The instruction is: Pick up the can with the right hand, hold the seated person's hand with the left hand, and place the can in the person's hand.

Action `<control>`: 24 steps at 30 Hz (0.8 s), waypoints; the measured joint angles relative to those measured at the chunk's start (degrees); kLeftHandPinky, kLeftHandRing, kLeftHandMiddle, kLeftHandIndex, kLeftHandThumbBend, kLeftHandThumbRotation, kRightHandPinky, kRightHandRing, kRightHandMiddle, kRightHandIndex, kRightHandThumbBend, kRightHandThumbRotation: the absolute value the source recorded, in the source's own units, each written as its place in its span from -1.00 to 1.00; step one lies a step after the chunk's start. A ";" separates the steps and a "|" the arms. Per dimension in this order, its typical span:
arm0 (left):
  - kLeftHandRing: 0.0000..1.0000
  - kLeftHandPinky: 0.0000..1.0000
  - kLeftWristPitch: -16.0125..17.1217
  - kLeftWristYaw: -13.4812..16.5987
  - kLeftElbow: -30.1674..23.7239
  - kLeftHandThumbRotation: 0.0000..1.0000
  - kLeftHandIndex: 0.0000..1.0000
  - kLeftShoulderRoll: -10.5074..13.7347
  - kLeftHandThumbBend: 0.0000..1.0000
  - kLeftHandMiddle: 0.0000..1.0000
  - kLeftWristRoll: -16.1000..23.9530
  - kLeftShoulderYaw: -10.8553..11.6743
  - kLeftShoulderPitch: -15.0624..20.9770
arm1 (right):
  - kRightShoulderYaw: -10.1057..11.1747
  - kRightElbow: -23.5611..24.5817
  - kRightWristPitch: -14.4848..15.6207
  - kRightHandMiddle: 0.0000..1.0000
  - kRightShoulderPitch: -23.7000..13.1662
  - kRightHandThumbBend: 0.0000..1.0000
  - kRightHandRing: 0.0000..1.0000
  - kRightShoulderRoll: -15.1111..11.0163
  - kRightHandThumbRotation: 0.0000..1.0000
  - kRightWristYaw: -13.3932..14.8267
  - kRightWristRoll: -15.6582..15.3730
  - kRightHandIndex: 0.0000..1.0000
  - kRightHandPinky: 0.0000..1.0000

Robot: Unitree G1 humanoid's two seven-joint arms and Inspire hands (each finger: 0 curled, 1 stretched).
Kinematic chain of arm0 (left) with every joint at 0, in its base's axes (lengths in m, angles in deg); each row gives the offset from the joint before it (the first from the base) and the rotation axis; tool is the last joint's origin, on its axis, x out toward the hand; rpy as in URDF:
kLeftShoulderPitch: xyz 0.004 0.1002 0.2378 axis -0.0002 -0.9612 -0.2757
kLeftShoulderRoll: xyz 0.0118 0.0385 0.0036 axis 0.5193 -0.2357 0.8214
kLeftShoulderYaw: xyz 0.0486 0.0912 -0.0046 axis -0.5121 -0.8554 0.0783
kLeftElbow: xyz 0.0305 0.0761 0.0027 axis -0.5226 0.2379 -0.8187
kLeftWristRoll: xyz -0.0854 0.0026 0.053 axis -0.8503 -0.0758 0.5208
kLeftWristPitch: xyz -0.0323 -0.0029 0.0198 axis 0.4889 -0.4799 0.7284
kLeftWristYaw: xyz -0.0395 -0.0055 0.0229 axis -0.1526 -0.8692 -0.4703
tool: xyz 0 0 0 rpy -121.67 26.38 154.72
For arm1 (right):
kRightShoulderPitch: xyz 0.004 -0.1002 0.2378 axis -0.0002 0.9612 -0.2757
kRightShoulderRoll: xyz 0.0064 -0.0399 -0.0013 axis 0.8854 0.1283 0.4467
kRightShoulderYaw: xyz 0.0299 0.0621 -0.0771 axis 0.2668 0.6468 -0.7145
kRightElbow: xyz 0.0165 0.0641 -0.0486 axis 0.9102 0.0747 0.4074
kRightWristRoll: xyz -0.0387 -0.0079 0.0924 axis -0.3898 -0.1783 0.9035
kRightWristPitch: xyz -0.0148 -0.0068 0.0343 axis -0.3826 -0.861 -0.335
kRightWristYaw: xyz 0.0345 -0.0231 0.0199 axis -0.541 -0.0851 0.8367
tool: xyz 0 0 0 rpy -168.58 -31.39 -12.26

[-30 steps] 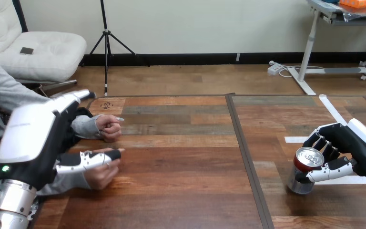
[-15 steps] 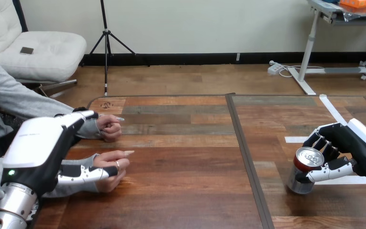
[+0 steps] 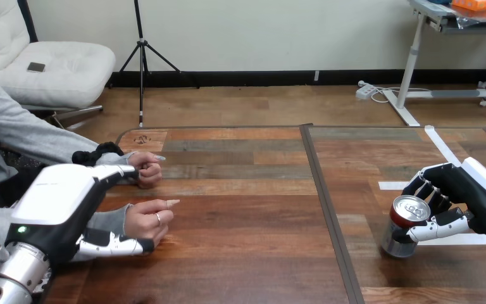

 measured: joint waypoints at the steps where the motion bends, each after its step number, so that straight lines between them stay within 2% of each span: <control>1: 0.54 0.39 0.18 -0.45 0.11 0.00 0.57 0.40 1.00 0.60 -0.09 -0.23 0.09 | 0.00 0.00 0.00 -0.19 0.00 0.53 -0.27 0.00 -1.00 0.00 0.00 -0.14 -0.33; 11: 0.52 0.38 3.98 -5.77 1.68 -0.07 0.55 4.57 1.00 0.58 -2.23 -1.37 0.69 | 0.00 0.00 0.24 -0.20 0.00 0.52 -0.29 0.00 -1.00 0.00 0.00 -0.14 -0.34; 19: 0.50 0.37 5.41 -8.96 2.58 -0.21 0.53 6.24 1.00 0.55 -4.87 -1.43 1.04 | 0.00 0.00 0.71 -0.19 0.00 0.52 -0.28 0.00 -1.00 0.01 0.00 -0.13 -0.34; 24: 0.50 0.37 5.36 -10.15 2.59 -0.26 0.53 6.75 1.00 0.55 -5.11 -1.43 1.09 | 0.00 0.00 0.67 -0.19 0.00 0.51 -0.27 0.00 -1.00 0.01 0.00 -0.13 -0.33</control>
